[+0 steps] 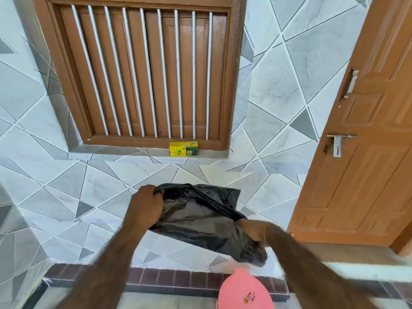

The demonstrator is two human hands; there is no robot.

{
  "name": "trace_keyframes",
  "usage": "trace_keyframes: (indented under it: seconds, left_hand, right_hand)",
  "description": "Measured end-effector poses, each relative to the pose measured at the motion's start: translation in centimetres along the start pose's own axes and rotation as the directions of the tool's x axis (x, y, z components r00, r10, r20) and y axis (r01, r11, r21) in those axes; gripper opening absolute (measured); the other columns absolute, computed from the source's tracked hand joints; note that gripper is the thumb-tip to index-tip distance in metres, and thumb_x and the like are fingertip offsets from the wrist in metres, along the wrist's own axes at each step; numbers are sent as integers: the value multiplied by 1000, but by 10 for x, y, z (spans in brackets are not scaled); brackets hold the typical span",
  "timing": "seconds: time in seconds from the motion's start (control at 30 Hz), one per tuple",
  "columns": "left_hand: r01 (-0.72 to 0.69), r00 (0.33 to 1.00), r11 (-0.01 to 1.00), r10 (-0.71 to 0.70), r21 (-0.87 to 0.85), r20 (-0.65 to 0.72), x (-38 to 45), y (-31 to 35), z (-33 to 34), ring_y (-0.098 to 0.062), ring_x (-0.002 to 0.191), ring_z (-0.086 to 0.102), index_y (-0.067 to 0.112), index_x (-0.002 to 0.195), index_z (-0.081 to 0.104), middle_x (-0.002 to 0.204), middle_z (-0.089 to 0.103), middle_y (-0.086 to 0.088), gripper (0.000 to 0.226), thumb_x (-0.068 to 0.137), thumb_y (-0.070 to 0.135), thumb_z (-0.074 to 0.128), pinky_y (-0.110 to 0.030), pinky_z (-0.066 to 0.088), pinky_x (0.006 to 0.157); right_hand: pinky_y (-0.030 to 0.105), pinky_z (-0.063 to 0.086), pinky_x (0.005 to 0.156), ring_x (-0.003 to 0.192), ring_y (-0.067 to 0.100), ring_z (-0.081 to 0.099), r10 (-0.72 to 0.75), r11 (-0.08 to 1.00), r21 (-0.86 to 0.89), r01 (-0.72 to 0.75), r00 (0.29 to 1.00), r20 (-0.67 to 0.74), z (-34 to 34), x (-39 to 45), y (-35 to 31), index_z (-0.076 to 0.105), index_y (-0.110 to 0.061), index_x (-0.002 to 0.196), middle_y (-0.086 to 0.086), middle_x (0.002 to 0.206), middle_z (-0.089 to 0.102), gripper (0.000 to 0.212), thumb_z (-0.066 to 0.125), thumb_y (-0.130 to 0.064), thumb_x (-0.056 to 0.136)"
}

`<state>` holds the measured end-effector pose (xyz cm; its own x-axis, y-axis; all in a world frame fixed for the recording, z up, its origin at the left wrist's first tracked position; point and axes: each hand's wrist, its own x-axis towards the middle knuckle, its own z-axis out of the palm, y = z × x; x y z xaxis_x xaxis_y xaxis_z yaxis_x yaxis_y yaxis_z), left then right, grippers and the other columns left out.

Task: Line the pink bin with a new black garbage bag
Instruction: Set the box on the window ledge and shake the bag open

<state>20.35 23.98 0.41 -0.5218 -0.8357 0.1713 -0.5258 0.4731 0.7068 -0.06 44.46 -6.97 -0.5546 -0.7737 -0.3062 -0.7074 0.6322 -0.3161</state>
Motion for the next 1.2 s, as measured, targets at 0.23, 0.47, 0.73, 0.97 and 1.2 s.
trace_keyframes:
  seconds: [0.23,0.47,0.73,0.97,1.2]
  left_hand:
    - [-101,989,989,88,110,117,1,4,1,-29,83,58,11,86,62,91,64,-10,20,90,21,46,-34,46,75]
    - [-55,998,962,55,268,8,-13,8,13,-34,98,55,14,100,64,102,61,-12,23,88,17,45,-42,46,88]
    - [-693,717,668,601,270,354,-47,22,17,-21,85,55,36,96,38,119,43,10,27,86,14,51,-35,50,70]
    - [-447,881,740,265,503,393,6,11,15,-31,108,59,25,118,57,117,58,-4,32,92,25,39,-38,47,89]
    - [-352,935,797,322,490,147,-7,-16,41,-32,81,65,25,107,43,95,59,-3,17,91,22,42,-41,53,72]
  right_hand:
    - [38,36,106,126,33,51,81,951,-279,-131,980,-181,-2,2,19,42,-12,142,17,140,52,53,20,-40,103]
    - [37,47,95,109,33,60,300,952,26,-305,914,-273,-13,3,35,60,-11,120,18,120,64,79,9,-64,92]
    - [27,51,54,68,30,62,492,418,885,-205,870,-31,-32,-7,29,60,-9,85,18,82,63,24,40,-17,95]
    - [35,47,95,116,25,59,177,901,-360,-243,962,-207,-15,-31,39,60,-16,122,7,126,64,35,39,-29,98]
    - [32,57,55,76,24,68,-478,776,-618,125,757,-446,35,-62,29,42,-27,138,3,107,66,59,53,-26,80]
